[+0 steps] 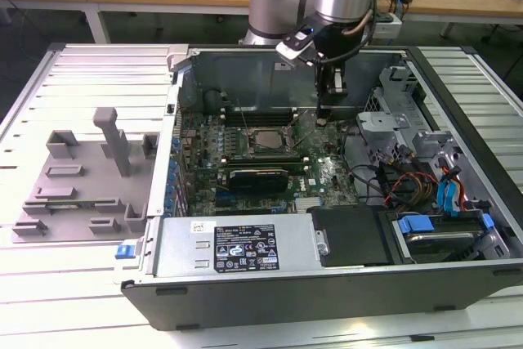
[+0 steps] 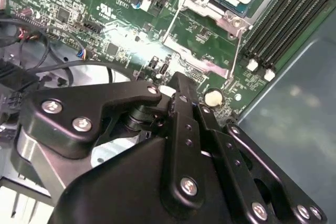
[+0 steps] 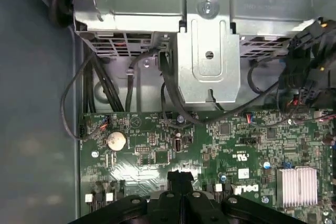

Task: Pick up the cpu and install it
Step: 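Close the cpu cover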

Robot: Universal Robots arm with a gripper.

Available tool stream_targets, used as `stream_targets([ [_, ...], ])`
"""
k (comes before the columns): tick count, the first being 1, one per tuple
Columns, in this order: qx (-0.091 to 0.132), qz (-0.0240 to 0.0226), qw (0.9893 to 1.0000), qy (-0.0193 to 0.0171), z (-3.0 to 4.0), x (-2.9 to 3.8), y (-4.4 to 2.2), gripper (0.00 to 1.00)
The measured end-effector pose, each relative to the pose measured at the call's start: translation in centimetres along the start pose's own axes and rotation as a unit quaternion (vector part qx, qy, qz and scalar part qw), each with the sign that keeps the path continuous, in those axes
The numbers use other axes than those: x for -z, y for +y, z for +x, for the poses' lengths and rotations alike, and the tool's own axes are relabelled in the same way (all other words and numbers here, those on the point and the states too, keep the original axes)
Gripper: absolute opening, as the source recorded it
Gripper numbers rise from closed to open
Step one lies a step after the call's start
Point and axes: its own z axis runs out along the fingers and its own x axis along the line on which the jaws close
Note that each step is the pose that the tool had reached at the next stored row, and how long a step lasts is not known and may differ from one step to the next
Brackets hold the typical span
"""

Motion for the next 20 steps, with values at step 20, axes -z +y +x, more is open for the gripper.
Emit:
stream_targets([
  [20,-0.002,-0.0157,0.9999,0.0004,0.24,-1.44,-3.45,0.11],
])
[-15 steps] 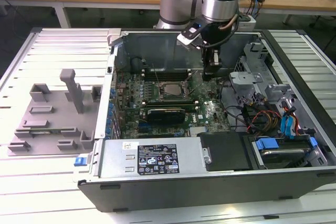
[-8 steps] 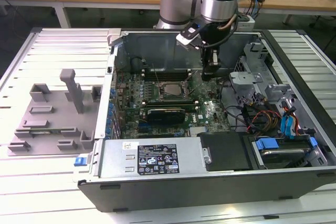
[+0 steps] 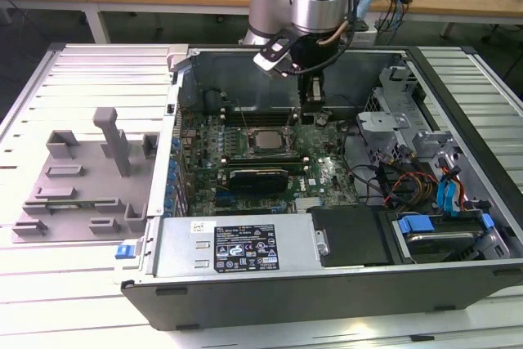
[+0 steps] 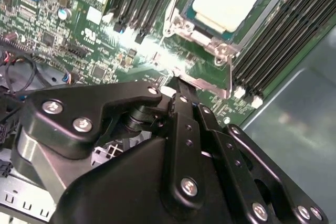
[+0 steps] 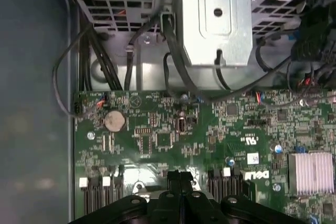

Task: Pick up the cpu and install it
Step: 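Close the cpu cover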

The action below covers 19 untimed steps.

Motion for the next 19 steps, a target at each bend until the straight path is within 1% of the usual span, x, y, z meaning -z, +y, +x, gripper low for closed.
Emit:
stream_targets([
  [2,0.000,-0.0029,1.0000,0.0001,0.01,0.03,-0.49,0.11],
  [3,-0.001,-0.0052,1.0000,0.0002,0.03,0.05,-0.87,0.11],
  [4,-0.001,-0.0067,1.0000,0.0003,0.04,0.07,-1.10,0.11],
  [5,-0.001,-0.0095,1.0000,0.0003,0.04,0.10,-1.55,0.11],
  [9,-0.002,-0.0166,0.9999,0.0005,0.05,0.18,-2.73,0.11],
  [11,-0.003,-0.0221,0.9998,0.0005,0.04,0.25,-3.70,0.11],
  [12,-0.003,-0.0242,0.9997,0.0006,0.03,0.25,-4.35,0.11],
  [14,-0.003,-0.0244,0.9997,0.0007,0.02,0.23,-4.65,0.11],
  [16,-0.003,-0.0244,0.9997,0.0005,0.01,0.24,-4.66,0.11],
  [17,-0.003,-0.0226,0.9997,0.0009,0.01,0.23,-4.67,0.11],
  [18,-0.002,-0.0125,0.9999,0.0034,0.01,0.20,-4.65,0.11],
  [19,0.000,0.0035,1.0000,0.0061,-0.04,0.18,-4.60,0.11],
])
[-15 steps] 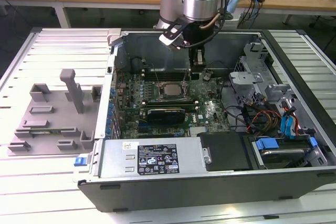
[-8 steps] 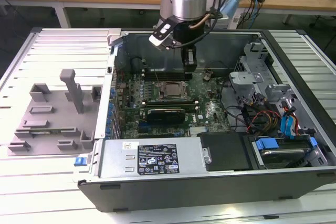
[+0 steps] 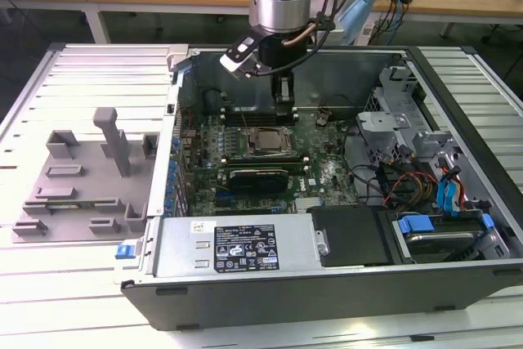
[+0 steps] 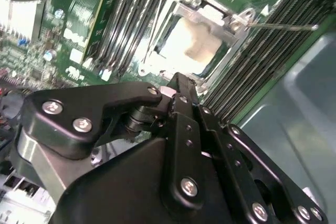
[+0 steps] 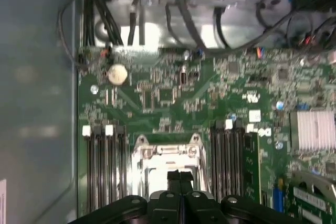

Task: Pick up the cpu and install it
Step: 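Close the cpu cover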

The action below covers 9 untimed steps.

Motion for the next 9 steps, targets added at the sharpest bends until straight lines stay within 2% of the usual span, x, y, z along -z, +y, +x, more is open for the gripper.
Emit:
stream_targets([
  [2,0.002,0.0192,0.9998,0.0034,-0.09,-0.01,0.05,0.11],
  [3,0.002,0.0264,0.9996,0.0056,-0.16,-0.04,0.07,0.11],
  [4,0.003,0.0308,0.9995,0.0078,-0.24,-0.05,0.06,0.11],
  [5,0.003,0.0322,0.9994,0.0102,-0.32,-0.09,0.06,0.11],
  [7,0.003,0.0322,0.9994,0.0103,-0.34,-0.09,0.05,0.11],
  [8,0.003,0.0322,0.9994,0.0118,-0.42,-0.12,-0.01,0.11],
  [9,0.003,0.0316,0.9993,0.0195,-0.73,-0.25,-0.19,0.11],
])
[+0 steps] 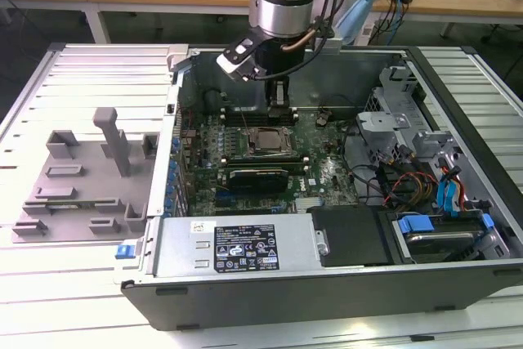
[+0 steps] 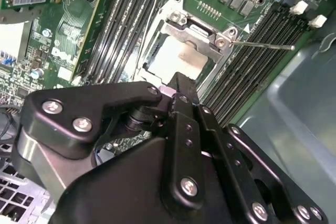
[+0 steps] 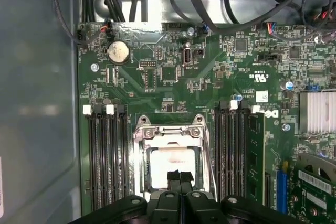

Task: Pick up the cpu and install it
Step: 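Close the cpu cover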

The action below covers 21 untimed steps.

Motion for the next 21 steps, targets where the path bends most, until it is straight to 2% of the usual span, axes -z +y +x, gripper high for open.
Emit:
stream_targets([
  [1,0.000,-0.0003,1.0000,0.0082,-0.27,-0.09,-0.13,0.11],
  [2,0.000,-0.0003,1.0000,0.0100,-0.33,-0.10,-0.14,0.11],
  [4,0.000,-0.0003,0.9999,0.0108,-0.38,-0.10,-0.14,0.11],
  [6,0.022,-0.0014,0.9997,0.0114,-0.42,-0.10,-0.14,0.11],
  [8,0.052,-0.0030,0.9986,0.0120,-0.46,-0.11,-0.14,0.11],
  [10,0.089,-0.0049,0.9959,0.0125,-0.50,-0.11,-0.14,0.11],
  [11,0.107,-0.0059,0.9941,0.0128,-0.53,-0.11,-0.14,0.11],
  [12,0.126,-0.0069,0.9919,0.0130,-0.55,-0.11,-0.14,0.11],
  [13,0.155,-0.0084,0.9878,0.0134,-0.58,-0.11,-0.14,0.11],
  [14,0.166,-0.0090,0.9860,0.0134,-0.58,-0.11,-0.14,0.11],
  [15,0.174,-0.0094,0.9846,0.0133,-0.59,-0.12,-0.13,0.11],
  [16,0.190,-0.0102,0.9817,0.0132,-0.59,-0.12,-0.13,0.11],
  [18,0.206,-0.0110,0.9783,0.0131,-0.59,-0.12,-0.14,0.11],
  [19,0.231,-0.0123,0.9727,0.0129,-0.59,-0.12,-0.13,0.11],
  [20,0.250,-0.0132,0.9679,0.0127,-0.59,-0.11,-0.14,0.11],
  [21,0.264,-0.0139,0.9643,0.0126,-0.59,-0.11,-0.14,0.11],
])
